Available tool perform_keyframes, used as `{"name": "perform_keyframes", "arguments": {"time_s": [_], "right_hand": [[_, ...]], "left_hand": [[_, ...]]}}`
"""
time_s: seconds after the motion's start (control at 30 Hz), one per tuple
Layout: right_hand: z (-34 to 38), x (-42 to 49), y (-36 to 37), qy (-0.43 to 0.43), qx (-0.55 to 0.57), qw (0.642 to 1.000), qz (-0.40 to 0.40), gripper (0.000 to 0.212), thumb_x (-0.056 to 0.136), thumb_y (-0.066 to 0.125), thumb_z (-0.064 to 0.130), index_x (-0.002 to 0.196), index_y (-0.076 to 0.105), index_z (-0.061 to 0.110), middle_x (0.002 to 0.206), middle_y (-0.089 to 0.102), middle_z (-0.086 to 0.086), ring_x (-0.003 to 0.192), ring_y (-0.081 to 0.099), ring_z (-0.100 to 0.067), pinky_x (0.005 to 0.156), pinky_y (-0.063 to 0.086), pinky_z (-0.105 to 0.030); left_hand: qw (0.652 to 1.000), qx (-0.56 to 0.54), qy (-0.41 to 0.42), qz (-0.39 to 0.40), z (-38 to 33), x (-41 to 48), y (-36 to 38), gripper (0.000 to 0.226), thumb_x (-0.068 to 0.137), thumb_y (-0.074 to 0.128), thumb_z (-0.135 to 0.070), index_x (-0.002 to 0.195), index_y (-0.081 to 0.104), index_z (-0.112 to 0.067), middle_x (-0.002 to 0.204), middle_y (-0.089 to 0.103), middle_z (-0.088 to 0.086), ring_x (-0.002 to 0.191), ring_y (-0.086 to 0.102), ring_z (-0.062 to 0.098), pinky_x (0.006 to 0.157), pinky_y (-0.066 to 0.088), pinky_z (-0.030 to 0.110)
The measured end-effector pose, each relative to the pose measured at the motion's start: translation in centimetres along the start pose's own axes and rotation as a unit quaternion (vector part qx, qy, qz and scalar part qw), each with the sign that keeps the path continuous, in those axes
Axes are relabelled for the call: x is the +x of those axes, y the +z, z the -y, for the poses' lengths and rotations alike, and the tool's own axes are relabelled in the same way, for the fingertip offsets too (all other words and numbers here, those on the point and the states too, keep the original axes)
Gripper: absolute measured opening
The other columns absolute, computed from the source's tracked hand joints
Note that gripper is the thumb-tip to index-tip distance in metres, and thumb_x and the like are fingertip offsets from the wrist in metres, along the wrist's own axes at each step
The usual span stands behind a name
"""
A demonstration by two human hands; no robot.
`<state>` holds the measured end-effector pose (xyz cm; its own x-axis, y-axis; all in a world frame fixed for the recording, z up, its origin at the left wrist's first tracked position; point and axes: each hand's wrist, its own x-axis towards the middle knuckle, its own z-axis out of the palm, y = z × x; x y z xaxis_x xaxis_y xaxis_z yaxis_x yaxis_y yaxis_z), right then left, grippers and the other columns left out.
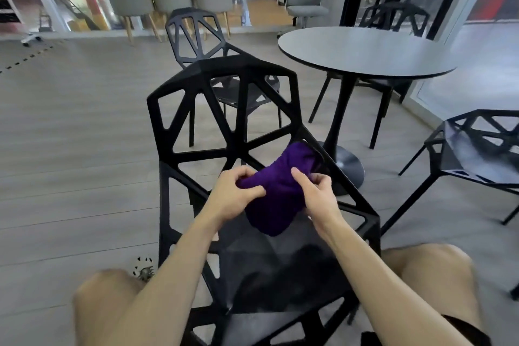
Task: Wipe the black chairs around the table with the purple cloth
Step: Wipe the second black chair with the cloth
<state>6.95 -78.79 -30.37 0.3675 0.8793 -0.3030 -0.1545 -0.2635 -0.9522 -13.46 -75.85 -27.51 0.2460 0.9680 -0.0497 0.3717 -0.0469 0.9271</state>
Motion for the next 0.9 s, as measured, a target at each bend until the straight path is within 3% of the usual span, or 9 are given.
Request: {"name": "perform_keyframes", "arguments": {"time_s": [0.1,0.17,0.27,0.33,0.4,0.47,0.57,0.7,0.9], "right_hand": [[-0.3,-1.8,-2.9,0.012,-0.275,0.961,0.014,0.108,0.061,0.077,0.091,0.139,0.05,0.022,0.128,0.069,-0.001,0.117,0.069,-0.022,0.099,0.058,-0.044],[0.0,-2.7,-4.0,-0.089,-0.451,0.888,0.025,0.096,0.072,0.083,0.076,0.144,0.049,0.022,0.135,0.057,0.001,0.12,0.065,-0.023,0.095,0.05,-0.036],[1.3,-3.1,-3.5,-0.26,-0.494,0.82,0.123,0.105,0.073,0.091,0.06,0.158,0.039,0.027,0.158,0.042,0.003,0.14,0.051,-0.02,0.114,0.045,-0.037],[1.4,-2.5,-1.9,-0.29,-0.518,0.775,0.216,0.114,0.069,0.09,0.064,0.162,0.034,0.032,0.166,0.036,0.006,0.156,0.031,-0.017,0.127,0.032,-0.041],[0.8,-1.1,-0.1,-0.251,-0.524,0.767,0.273,0.101,0.066,0.088,0.07,0.151,0.044,0.036,0.16,0.047,0.005,0.154,0.036,-0.021,0.127,0.033,-0.046],[0.2,0.6,0.9,-0.206,-0.515,0.779,0.292,0.068,0.075,0.088,0.061,0.128,0.056,0.033,0.126,0.067,0.006,0.119,0.062,-0.021,0.103,0.051,-0.041],[0.0,3.7,1.5,-0.173,-0.53,0.776,0.295,0.034,0.094,0.075,0.044,0.119,0.058,0.027,0.091,0.061,0.013,0.087,0.057,-0.012,0.081,0.045,-0.036],[1.4,7.3,1.9,-0.148,-0.623,0.721,0.266,0.029,0.1,0.06,0.031,0.122,0.048,0.017,0.105,0.066,-0.009,0.098,0.064,-0.034,0.077,0.049,-0.042],[8.0,7.7,-0.2,-0.079,-0.694,0.678,0.228,0.027,0.1,0.056,0.018,0.124,0.044,0.01,0.105,0.07,-0.014,0.093,0.07,-0.038,0.066,0.044,-0.041]], "left_hand": [[0.988,0.137,0.057,0.03,-1.5,-0.8,-1.0,0.019,0.079,0.082,-0.013,0.086,0.07,-0.025,0.08,0.073,-0.005,0.069,0.068,0.01,0.064,0.051,0.026],[0.969,0.223,0.082,0.064,-1.8,-1.0,-1.4,0.023,0.076,0.082,-0.016,0.082,0.066,-0.032,0.079,0.068,-0.013,0.071,0.064,0.007,0.067,0.048,0.026],[0.935,0.323,0.09,0.114,-1.7,-1.1,-1.8,0.03,0.073,0.084,-0.022,0.082,0.061,-0.038,0.087,0.068,-0.012,0.081,0.065,0.013,0.074,0.052,0.034],[0.914,0.366,0.077,0.16,-1.8,-0.6,-1.7,0.033,0.075,0.086,-0.022,0.087,0.061,-0.038,0.095,0.067,-0.007,0.087,0.064,0.016,0.077,0.054,0.036],[0.9,0.375,0.07,0.21,-1.5,0.6,-1.2,0.034,0.077,0.086,-0.019,0.087,0.059,-0.037,0.093,0.063,-0.008,0.084,0.061,0.015,0.073,0.051,0.035],[0.894,0.369,0.067,0.244,-0.8,2.9,-0.9,0.037,0.076,0.086,-0.018,0.083,0.057,-0.039,0.092,0.061,-0.01,0.081,0.059,0.013,0.071,0.049,0.033],[0.891,0.37,0.062,0.256,0.8,7.3,-0.6,0.033,0.076,0.085,-0.018,0.087,0.06,-0.037,0.094,0.062,-0.013,0.085,0.061,0.011,0.075,0.055,0.036],[0.874,0.413,0.067,0.248,1.7,11.8,-0.6,0.032,0.079,0.078,-0.025,0.1,0.06,-0.04,0.096,0.064,-0.016,0.091,0.063,0.012,0.082,0.057,0.042],[0.733,0.62,0.094,0.263,-2.9,14.5,-5.3,0.038,0.091,0.065,-0.021,0.128,0.061,-0.028,0.123,0.061,-0.001,0.112,0.063,0.027,0.082,0.047,0.039]]}}
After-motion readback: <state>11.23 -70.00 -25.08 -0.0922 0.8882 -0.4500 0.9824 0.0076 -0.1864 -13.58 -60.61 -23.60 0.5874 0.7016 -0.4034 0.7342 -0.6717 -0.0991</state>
